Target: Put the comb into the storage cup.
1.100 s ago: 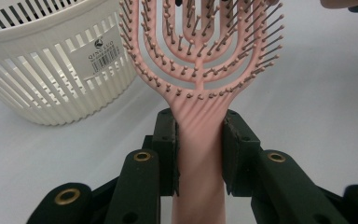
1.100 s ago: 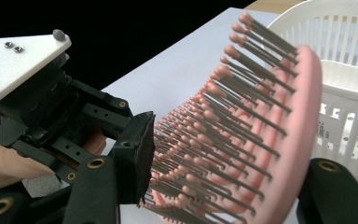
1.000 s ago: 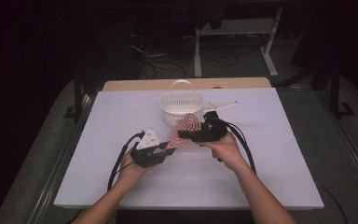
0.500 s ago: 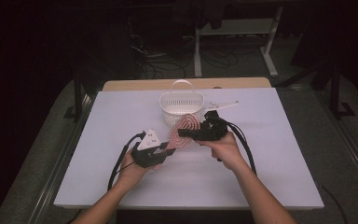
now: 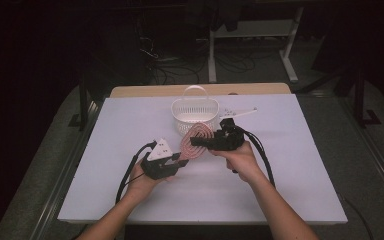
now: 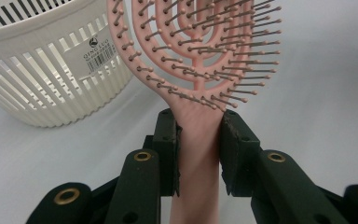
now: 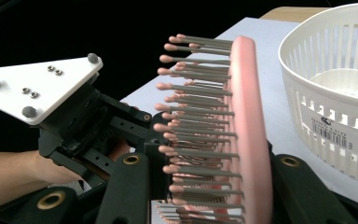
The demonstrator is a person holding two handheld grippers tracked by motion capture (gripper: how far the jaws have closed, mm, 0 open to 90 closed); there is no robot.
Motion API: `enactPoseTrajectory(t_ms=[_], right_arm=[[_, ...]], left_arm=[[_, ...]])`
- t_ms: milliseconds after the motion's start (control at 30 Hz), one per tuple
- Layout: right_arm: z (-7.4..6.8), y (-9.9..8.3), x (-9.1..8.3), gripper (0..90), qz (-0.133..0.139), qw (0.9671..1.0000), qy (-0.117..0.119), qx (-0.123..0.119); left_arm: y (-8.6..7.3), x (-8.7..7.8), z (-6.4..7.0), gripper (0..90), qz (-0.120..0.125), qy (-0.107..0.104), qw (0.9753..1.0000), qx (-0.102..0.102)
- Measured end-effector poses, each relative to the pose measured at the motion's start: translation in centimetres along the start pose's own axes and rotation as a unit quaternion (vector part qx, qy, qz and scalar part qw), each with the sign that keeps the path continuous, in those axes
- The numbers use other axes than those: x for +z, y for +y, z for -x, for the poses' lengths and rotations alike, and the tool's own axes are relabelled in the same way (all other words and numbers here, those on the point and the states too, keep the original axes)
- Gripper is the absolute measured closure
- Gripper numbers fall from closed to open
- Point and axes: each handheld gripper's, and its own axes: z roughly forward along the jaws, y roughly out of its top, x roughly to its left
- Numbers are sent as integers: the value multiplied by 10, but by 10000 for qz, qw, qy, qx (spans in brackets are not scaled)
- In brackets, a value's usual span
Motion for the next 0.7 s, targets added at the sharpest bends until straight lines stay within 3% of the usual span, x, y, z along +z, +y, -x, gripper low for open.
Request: enactPoseTrajectory(t_ms=[367,700], right_arm=[[0,1,-4,628,89,9999,-51,-16],[3,4,-14,629,234,9996,-174,-29]], left_arm=[[0,-2,-1,621,87,-71,9999,-36],[-2,-13,-10,530,187,-212,9994,-216]])
